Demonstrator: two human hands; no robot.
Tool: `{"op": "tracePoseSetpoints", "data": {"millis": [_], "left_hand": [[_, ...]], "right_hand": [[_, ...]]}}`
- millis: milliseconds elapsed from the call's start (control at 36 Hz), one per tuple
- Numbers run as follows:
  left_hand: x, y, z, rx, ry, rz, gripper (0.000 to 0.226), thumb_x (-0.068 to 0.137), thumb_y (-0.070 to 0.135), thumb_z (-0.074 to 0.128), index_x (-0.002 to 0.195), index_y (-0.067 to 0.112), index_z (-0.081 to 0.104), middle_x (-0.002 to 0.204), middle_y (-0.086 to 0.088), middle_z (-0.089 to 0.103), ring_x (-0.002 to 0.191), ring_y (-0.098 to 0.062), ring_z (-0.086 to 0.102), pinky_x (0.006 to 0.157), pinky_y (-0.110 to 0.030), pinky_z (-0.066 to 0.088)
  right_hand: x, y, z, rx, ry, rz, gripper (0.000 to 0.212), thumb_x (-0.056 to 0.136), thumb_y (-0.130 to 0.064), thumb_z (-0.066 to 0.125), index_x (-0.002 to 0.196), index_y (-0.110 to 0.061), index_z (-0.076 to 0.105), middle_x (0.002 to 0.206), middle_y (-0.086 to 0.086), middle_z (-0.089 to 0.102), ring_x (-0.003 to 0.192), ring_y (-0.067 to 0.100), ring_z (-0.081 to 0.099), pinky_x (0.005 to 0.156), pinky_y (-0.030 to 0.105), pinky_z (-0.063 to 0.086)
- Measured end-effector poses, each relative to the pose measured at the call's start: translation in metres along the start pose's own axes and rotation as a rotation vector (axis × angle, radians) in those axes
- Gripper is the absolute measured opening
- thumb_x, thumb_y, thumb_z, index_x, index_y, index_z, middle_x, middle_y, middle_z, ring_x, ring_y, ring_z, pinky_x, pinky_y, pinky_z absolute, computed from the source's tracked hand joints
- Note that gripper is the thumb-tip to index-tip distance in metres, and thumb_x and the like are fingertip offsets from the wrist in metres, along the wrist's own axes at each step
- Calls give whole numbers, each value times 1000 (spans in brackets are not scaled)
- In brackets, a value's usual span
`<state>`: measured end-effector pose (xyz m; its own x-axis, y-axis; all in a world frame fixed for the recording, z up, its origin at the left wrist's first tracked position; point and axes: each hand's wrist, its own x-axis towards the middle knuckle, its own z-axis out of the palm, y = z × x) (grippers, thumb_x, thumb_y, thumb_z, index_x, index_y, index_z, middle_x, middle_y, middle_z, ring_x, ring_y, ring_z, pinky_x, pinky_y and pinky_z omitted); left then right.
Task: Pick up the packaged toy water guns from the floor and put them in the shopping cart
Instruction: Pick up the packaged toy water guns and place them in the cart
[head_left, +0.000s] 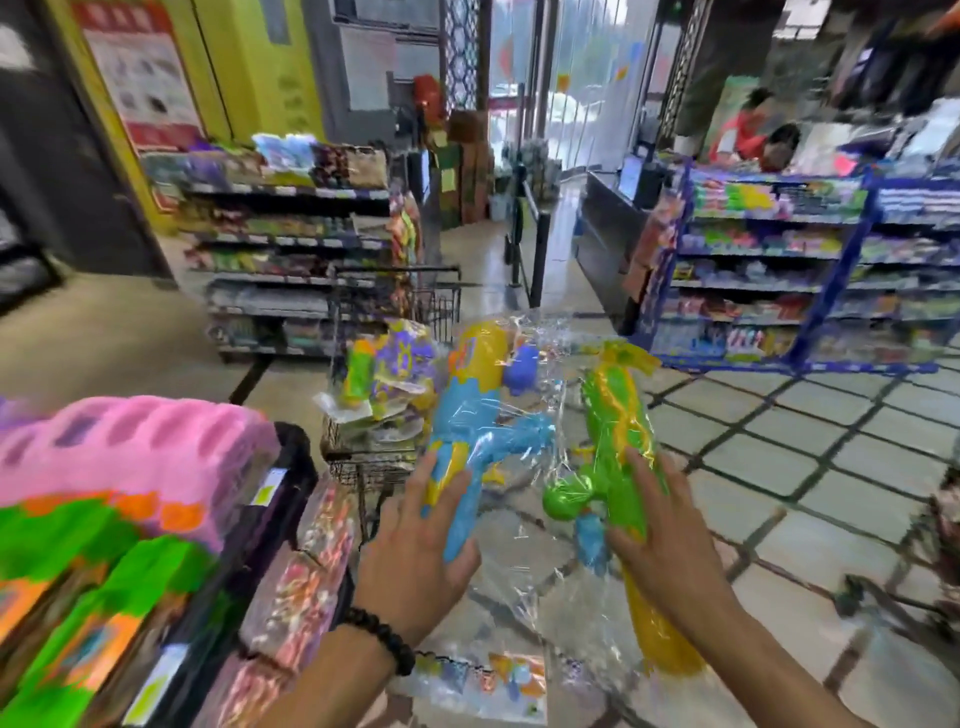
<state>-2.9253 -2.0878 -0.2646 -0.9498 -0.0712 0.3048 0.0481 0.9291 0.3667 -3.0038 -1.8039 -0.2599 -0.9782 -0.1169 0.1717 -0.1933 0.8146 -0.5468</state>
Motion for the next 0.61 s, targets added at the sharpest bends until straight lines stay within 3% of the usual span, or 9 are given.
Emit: {"op": "tracePoseSetpoints", "data": {"millis": [111,222,306,500,611], "left_hand": [[25,-41,7,11,24,-63,75,87,50,62,153,41,28,168,6,8,129,-26,48,95,-41,54],[62,-73,17,62,42,-123,74,89,56,57,155,42,26,168,8,3,129,-24,48,98,-40,53],[98,-93,25,99,44,-184,73,90,58,53,155,44,21,168,11,0,125,-25,49,95,-41,55],[201,-147,36,148,43,-246,75,88,58,52,155,46,20,168,11,3,121,-26,51,85,-38,58],[248,-178,36,170,37,-307,74,87,56,55,153,46,23,168,13,0,118,-24,51,78,-39,60]], "right_hand": [[50,-19,40,38,-42,-60,98,82,-38,77,157,-51,15,167,-7,10,139,33,44,103,47,49],[106,-37,78,95,-65,-100,97,83,-33,79,157,-50,18,166,-13,10,137,29,46,99,42,48],[156,-48,105,130,-96,-119,97,83,-29,80,159,-44,21,167,-10,11,139,28,43,99,40,46],[276,-69,157,166,-129,-153,99,84,-37,78,152,-59,10,167,-18,6,142,30,42,99,47,51],[341,-92,183,150,-162,-179,100,84,-36,79,155,-55,11,167,-15,7,143,32,40,101,49,49]]}}
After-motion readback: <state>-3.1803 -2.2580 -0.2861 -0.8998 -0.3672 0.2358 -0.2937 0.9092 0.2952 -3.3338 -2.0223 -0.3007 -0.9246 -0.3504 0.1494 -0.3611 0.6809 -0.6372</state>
